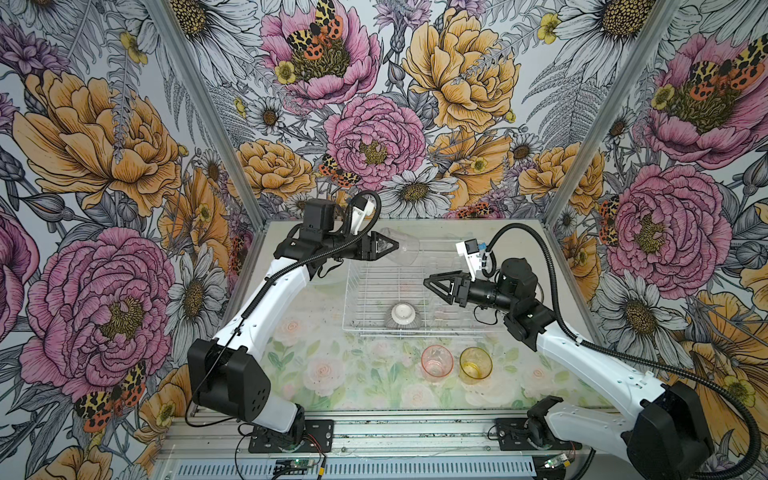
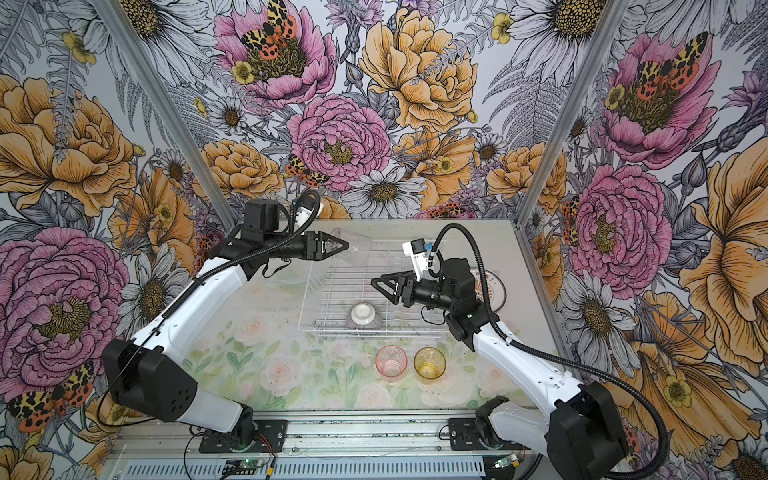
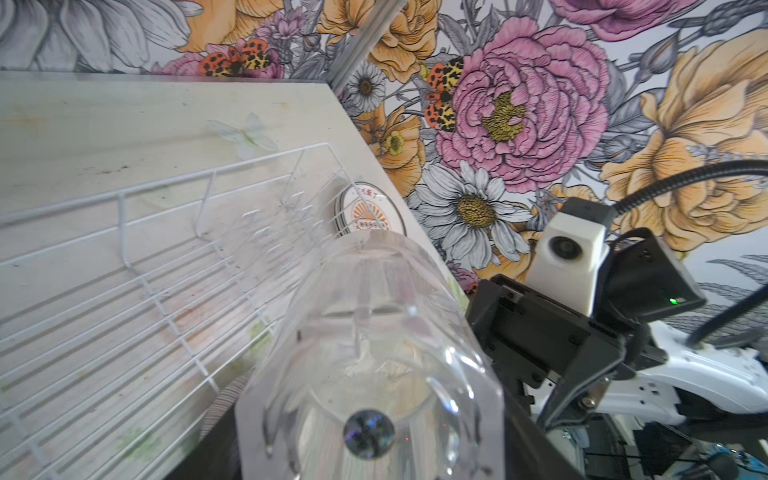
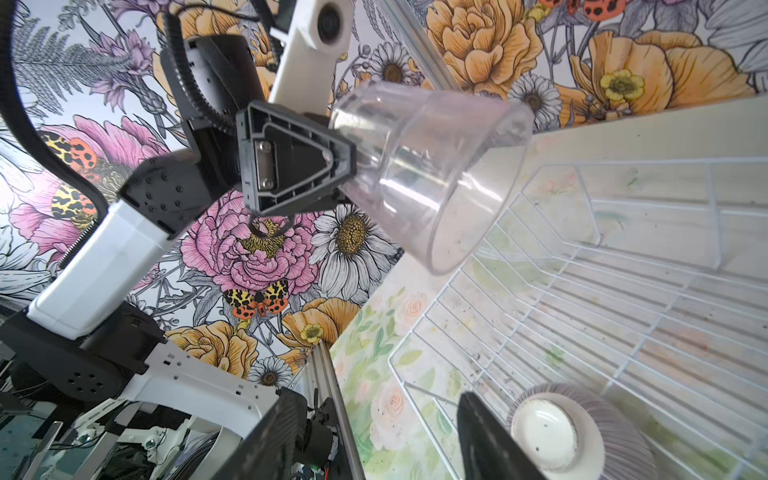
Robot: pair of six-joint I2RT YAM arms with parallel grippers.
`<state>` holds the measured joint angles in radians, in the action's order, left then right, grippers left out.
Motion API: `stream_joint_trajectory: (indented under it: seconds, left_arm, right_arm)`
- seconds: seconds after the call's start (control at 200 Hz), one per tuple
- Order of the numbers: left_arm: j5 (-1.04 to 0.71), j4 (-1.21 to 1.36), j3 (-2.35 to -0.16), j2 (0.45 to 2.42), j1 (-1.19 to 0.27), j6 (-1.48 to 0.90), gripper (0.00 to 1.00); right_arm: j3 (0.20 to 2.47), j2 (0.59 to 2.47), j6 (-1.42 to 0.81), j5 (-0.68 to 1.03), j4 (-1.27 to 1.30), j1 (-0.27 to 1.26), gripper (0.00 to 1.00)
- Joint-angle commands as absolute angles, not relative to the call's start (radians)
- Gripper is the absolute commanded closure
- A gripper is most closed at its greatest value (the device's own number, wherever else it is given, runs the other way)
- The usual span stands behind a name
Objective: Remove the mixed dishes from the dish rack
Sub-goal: 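Close the right gripper on the clear glass while the left gripper holds it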
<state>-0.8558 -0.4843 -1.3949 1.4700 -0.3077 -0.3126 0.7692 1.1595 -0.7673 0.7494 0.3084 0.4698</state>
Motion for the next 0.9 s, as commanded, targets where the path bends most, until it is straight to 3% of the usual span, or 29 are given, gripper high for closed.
stream_joint_trajectory:
  seconds: [0.0, 0.465, 0.58, 0.701, 0.821, 0.896]
  left_arm:
    - [-0.977, -0.214, -1.331, 1.408, -0.321, -0.471, 0.52]
    - [-0.972, -0.051, -1.237, 1.379, -0.398, -0.574, 0.52]
    - [-0.975, -0.011, -1.222, 1.388, -0.408, -0.599, 0.53]
    - [-0.974, 0.015, -1.217, 1.397, -0.419, -0.614, 0.53]
    - [-0.975, 0.025, -1.225, 1.408, -0.429, -0.617, 0.53]
    - [-0.975, 0.028, -1.229, 1.412, -0.438, -0.618, 0.53]
  right_arm:
    - [0.778, 1.174, -0.821, 0.772, 0.531, 0.466, 0.38]
    - [0.840, 1.260, -0.893, 0.767, 0.718, 0.467, 0.45]
    - [0.856, 1.276, -0.907, 0.777, 0.752, 0.472, 0.56]
    - [0.873, 1.290, -0.912, 0.796, 0.754, 0.475, 0.74]
    - [0.874, 1.295, -0.920, 0.798, 0.761, 0.478, 0.78]
    - [0.879, 1.289, -0.925, 0.793, 0.757, 0.478, 0.98]
